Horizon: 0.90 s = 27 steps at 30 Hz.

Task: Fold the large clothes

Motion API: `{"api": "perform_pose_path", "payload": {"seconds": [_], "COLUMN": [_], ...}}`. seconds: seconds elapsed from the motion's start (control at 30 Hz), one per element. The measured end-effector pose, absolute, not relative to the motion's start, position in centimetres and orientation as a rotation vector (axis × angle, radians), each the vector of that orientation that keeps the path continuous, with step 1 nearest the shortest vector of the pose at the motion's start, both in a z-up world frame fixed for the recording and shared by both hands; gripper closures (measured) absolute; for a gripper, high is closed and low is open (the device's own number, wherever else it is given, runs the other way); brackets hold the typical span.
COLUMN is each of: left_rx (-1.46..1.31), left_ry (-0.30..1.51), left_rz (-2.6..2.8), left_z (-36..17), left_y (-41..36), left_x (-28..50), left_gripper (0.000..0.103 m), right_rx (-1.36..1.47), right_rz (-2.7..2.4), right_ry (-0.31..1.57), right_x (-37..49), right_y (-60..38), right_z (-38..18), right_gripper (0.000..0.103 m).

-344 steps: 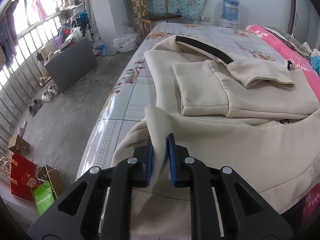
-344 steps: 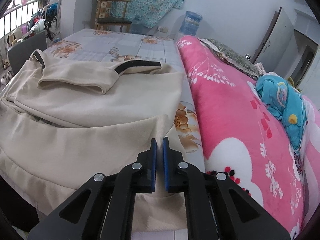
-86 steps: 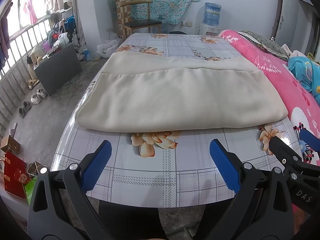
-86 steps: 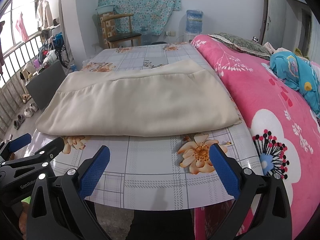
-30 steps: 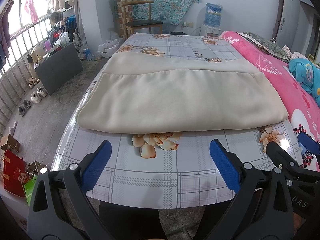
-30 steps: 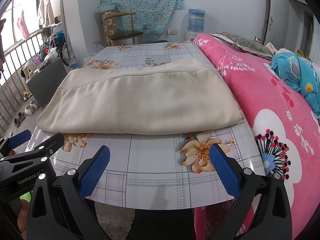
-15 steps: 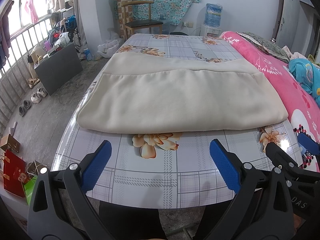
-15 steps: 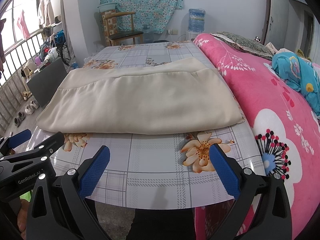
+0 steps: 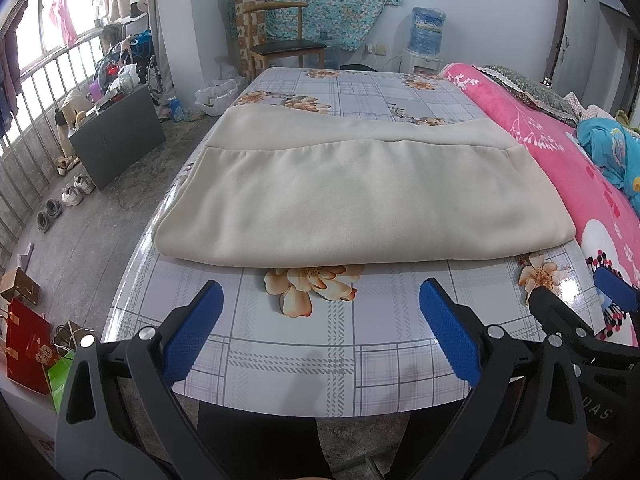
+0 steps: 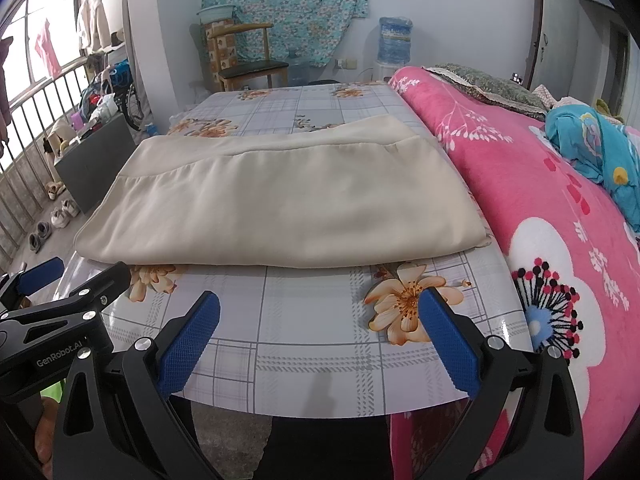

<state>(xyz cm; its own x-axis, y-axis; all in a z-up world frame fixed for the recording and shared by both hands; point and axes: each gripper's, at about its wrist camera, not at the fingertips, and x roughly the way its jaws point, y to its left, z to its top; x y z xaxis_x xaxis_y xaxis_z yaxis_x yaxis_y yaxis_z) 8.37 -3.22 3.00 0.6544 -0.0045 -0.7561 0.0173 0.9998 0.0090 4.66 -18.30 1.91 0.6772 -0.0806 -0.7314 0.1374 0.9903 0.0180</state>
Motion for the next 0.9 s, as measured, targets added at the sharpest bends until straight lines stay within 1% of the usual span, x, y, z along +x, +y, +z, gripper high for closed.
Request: {"api": "perform_pose_path", "payload": {"seconds": [0.9], "left_rx": [0.014], "left_ry": [0.854], "left_rz": [-0.012], "left_z": [3.07], "left_y": [-3.22], "left_x": [8.41], "left_gripper": [0.008], "right_rx": [0.071], "right_rz": [-0.122], "right_ry": [0.818], "right_x": [4.67], "right_y": [-18.08], "right_z": [1.89], "right_gripper": [0.006]}}
